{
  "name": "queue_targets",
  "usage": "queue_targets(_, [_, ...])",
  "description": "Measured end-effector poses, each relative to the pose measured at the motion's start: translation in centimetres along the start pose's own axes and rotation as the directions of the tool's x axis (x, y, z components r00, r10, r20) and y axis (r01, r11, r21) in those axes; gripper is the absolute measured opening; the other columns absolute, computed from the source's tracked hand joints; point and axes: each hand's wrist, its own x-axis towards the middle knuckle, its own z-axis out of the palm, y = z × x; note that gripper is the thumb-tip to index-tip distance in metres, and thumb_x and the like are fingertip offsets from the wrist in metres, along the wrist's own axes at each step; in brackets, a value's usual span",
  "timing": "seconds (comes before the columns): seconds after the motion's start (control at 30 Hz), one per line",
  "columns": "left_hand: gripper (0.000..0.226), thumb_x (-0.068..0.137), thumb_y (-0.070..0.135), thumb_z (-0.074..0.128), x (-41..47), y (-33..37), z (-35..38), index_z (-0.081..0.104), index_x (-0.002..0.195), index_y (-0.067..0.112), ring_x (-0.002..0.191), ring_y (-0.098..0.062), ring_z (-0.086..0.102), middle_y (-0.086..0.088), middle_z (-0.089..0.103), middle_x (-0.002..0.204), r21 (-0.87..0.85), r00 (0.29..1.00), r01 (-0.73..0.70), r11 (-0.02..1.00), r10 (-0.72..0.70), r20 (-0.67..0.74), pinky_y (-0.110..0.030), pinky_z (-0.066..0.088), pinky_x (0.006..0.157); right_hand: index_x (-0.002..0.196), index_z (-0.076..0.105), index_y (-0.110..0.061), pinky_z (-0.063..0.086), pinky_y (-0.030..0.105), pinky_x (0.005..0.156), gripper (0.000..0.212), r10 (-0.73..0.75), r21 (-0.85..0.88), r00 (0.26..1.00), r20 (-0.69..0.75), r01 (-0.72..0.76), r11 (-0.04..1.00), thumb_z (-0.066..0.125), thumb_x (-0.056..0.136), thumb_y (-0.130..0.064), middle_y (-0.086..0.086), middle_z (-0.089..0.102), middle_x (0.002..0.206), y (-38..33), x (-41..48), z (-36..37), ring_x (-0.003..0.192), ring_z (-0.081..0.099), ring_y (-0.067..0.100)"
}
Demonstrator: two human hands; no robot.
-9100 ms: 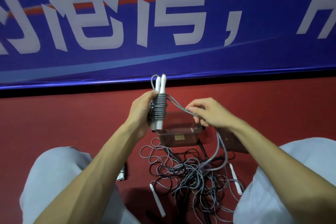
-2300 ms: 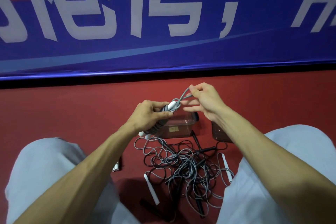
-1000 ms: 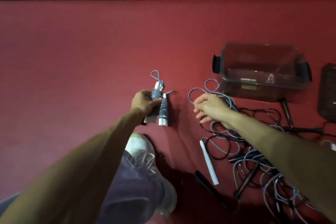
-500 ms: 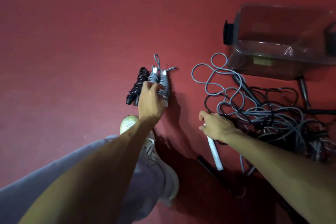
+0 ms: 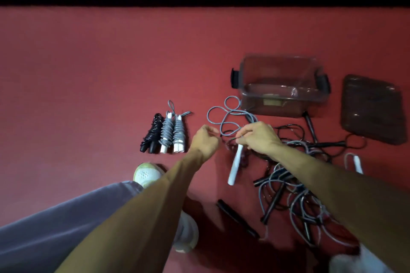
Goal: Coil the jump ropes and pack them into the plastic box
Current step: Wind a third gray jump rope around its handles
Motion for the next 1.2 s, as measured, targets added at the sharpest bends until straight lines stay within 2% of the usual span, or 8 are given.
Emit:
queue_targets(0.13, [0.018, 0.076, 0.006, 0.058, -3.5, 6.1, 1.0, 0.056, 0.093, 0.004, 0.068, -0.018, 0.056, -0.01, 0.062, 0.08, 0.018, 0.988, -0.109, 0.994, 0.107, 0.113, -0.017, 0.045, 0.054, 0.084, 0.076, -0.012, 0.033, 0.009, 0.038, 0.003, -0.03, 0.197, 0.995, -0.094, 0.048, 0.979, 0.073, 0.082, -0.013, -0.002, 0.065, 0.051, -2.9, -3.7, -6.0, 0.035, 0.051, 0.004])
queue_targets(0.3, [0.024, 0.082, 0.011, 0.067, -7.9, 13.2, 1.0, 0.058, 0.104, 0.017, 0.082, -0.018, 0.061, 0.003, 0.063, 0.088, 0.184, 0.938, -0.331, 0.926, 0.301, 0.174, -0.03, 0.051, 0.075, 0.09, 0.074, -0.01, 0.033, 0.015, 0.037, 0.007, -0.039, 0.41, 0.974, -0.222, 0.129, 0.903, 0.07, 0.085, -0.013, 0.006, 0.074, 0.08, -5.9, -8.7, -13.6, 0.038, 0.054, 0.009])
queue_targets(0.47, [0.008, 0.088, 0.022, 0.07, -13.4, 20.9, 0.5, 0.064, 0.091, 0.018, 0.07, -0.012, 0.053, 0.003, 0.063, 0.079, 0.292, 0.786, -0.606, 0.74, 0.613, 0.077, -0.022, 0.04, 0.06, 0.097, 0.073, -0.004, 0.027, 0.016, 0.034, 0.014, -0.106, 0.534, 0.926, -0.363, 0.3, 0.791, 0.07, 0.087, -0.013, 0.004, 0.069, 0.07, -9.2, -14.1, -19.9, 0.034, 0.049, 0.007])
queue_targets(0.6, [0.008, 0.092, 0.024, 0.067, -17.4, 24.7, 0.4, 0.073, 0.095, 0.02, 0.061, -0.001, 0.052, 0.01, 0.063, 0.07, 0.275, 0.689, -0.702, 0.656, 0.724, 0.032, -0.009, 0.037, 0.053, 0.09, 0.074, -0.014, 0.033, 0.014, 0.039, 0.005, -0.247, 0.383, 0.822, -0.513, 0.477, 0.791, 0.07, 0.087, -0.015, 0.0, 0.07, 0.077, -10.0, -17.8, -23.4, 0.039, 0.05, 0.007])
queue_targets(0.73, [0.017, 0.09, 0.023, 0.069, -19.5, 24.4, 1.0, 0.076, 0.105, 0.018, 0.053, 0.007, 0.05, 0.012, 0.065, 0.067, 0.255, 0.644, -0.745, 0.617, 0.765, 0.031, -0.007, 0.037, 0.055, 0.085, 0.073, -0.029, 0.042, 0.013, 0.066, 0.007, -0.414, 0.107, 0.688, -0.597, 0.579, 0.809, 0.07, 0.087, -0.023, -0.009, 0.07, 0.084, -8.2, -19.1, -23.9, 0.069, 0.058, -0.002])
queue_targets(0.93, [0.022, 0.09, 0.023, 0.069, -21.0, 25.5, 0.8, 0.075, 0.112, 0.023, 0.061, -0.003, 0.057, 0.011, 0.066, 0.065, 0.224, 0.61, -0.758, 0.612, 0.788, -0.091, -0.025, 0.045, 0.06, 0.076, 0.064, -0.029, 0.049, 0.037, 0.084, 0.026, -0.401, 0.149, 0.725, -0.56, 0.564, 0.812, 0.053, 0.094, -0.045, -0.002, 0.065, 0.088, -8.6, -18.2, -23.7, 0.086, 0.061, 0.012])
queue_targets(1.03, [0.019, 0.089, 0.029, 0.07, -22.3, 26.4, -0.3, 0.075, 0.108, 0.029, 0.07, -0.001, 0.063, 0.016, 0.067, 0.067, 0.28, 0.576, -0.767, 0.578, 0.812, -0.098, -0.027, 0.05, 0.068, 0.08, 0.063, -0.021, 0.047, 0.03, 0.083, 0.033, -0.443, 0.269, 0.747, -0.496, 0.617, 0.74, 0.045, 0.1, -0.04, -0.006, 0.069, 0.074, -9.1, -20.0, -24.3, 0.078, 0.067, 0.01])
queue_targets(1.2, [0.013, 0.088, 0.027, 0.072, -24.0, 24.9, -1.5, 0.078, 0.099, 0.025, 0.07, -0.01, 0.068, 0.008, 0.071, 0.069, 0.208, 0.613, -0.752, 0.625, 0.78, -0.125, -0.025, 0.05, 0.065, 0.078, 0.06, -0.018, 0.049, 0.031, 0.078, 0.033, -0.548, 0.204, 0.733, -0.404, 0.656, 0.727, 0.042, 0.101, -0.032, -0.006, 0.062, 0.074, -8.4, -20.9, -22.8, 0.071, 0.062, 0.008])
